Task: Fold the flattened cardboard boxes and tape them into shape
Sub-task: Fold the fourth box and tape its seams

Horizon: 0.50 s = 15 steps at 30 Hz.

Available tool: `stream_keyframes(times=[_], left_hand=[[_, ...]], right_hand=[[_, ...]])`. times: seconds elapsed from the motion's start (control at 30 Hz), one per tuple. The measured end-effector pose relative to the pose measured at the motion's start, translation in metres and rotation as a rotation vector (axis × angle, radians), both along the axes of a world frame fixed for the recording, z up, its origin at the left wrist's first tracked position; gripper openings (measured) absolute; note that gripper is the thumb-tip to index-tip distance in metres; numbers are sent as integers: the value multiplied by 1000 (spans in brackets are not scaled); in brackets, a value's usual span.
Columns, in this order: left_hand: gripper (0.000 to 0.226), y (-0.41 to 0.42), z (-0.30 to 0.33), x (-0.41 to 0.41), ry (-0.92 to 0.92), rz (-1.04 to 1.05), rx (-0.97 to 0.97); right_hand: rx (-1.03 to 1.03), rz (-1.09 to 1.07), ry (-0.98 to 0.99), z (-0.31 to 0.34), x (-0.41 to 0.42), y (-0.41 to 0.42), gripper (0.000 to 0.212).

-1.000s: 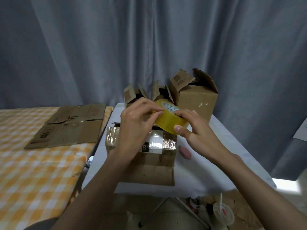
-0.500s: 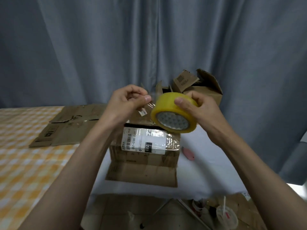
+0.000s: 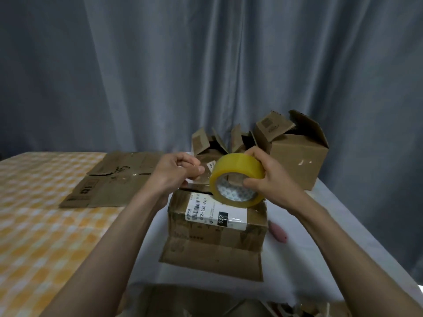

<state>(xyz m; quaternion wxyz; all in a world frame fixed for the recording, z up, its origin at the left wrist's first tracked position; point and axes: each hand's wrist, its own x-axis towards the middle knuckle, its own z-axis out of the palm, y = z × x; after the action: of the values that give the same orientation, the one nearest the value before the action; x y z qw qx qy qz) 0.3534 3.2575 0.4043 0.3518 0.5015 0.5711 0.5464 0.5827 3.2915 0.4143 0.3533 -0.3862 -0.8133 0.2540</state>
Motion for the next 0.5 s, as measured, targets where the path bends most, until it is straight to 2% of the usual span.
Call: stream_keyframes(times=[0.07, 0.13, 0.27, 0.5], left_hand=[[8, 3, -6, -2, 7, -13, -34], [9, 5, -10, -3, 22, -25, -60], [15, 10, -12, -5, -54, 1, -82], [7, 16, -19, -22, -92, 12, -165]], right_hand=[[-54, -27, 10, -13, -5, 6, 39], [-135, -43, 100, -27, -7, 9, 44], [-266, -64, 224, -55, -7, 9, 50], [-260, -103, 241, -69, -5, 4, 29]])
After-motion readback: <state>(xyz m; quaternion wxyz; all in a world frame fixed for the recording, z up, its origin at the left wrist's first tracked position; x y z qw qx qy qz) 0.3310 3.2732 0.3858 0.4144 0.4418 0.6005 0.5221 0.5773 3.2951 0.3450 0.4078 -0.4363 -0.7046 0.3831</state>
